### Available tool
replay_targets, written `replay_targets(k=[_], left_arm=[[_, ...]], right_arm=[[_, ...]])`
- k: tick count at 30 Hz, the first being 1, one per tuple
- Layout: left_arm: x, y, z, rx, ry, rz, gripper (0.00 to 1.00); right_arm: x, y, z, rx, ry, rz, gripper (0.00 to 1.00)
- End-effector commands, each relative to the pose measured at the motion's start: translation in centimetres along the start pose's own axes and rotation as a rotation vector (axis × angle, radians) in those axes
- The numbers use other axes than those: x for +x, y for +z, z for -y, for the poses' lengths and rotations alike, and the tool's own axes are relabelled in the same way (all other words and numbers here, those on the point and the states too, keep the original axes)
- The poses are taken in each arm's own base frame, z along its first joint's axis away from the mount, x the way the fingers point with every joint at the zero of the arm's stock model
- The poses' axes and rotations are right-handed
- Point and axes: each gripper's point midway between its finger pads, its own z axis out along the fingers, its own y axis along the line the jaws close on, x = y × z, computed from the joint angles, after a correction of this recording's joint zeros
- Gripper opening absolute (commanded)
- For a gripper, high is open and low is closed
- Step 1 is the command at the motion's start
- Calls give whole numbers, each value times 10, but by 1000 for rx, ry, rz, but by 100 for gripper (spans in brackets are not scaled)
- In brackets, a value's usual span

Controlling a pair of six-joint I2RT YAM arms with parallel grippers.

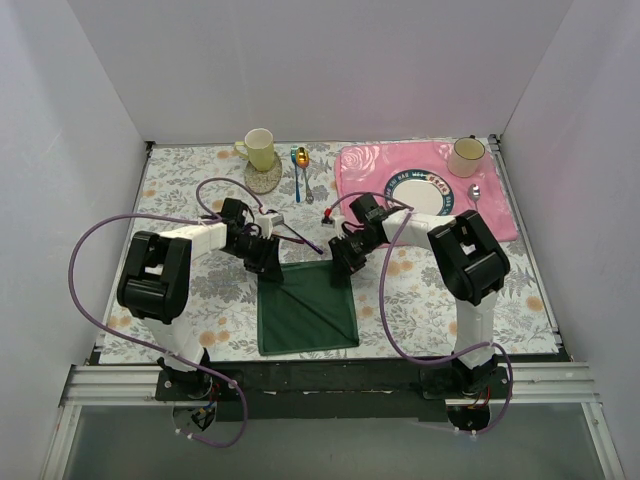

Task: Fold the napkin into a case and place the utensils inside
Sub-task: Smooth out the upper triangle-folded napkin at the center of the board.

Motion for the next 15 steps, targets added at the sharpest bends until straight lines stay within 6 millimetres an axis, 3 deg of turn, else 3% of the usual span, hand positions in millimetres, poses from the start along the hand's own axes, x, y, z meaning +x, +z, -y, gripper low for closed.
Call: replay_targets(k=[1, 4, 9, 12, 15], left_arm=[[17, -14, 5, -44, 48, -20, 29], [22, -16, 5, -44, 68, -28, 29], [8, -18, 14, 0, 104, 3, 31], [1, -18, 17, 8, 133, 11, 33], [-2, -16, 20, 7, 158, 10, 33]], right_arm=[[21, 9, -17, -22, 0, -40, 24], [13, 1, -32, -67, -1, -16, 25], [-25, -28, -37, -49, -17, 72, 26], [-44, -45, -22, 8, -30, 105, 29], [-50, -51, -5, 70, -60, 96, 32]])
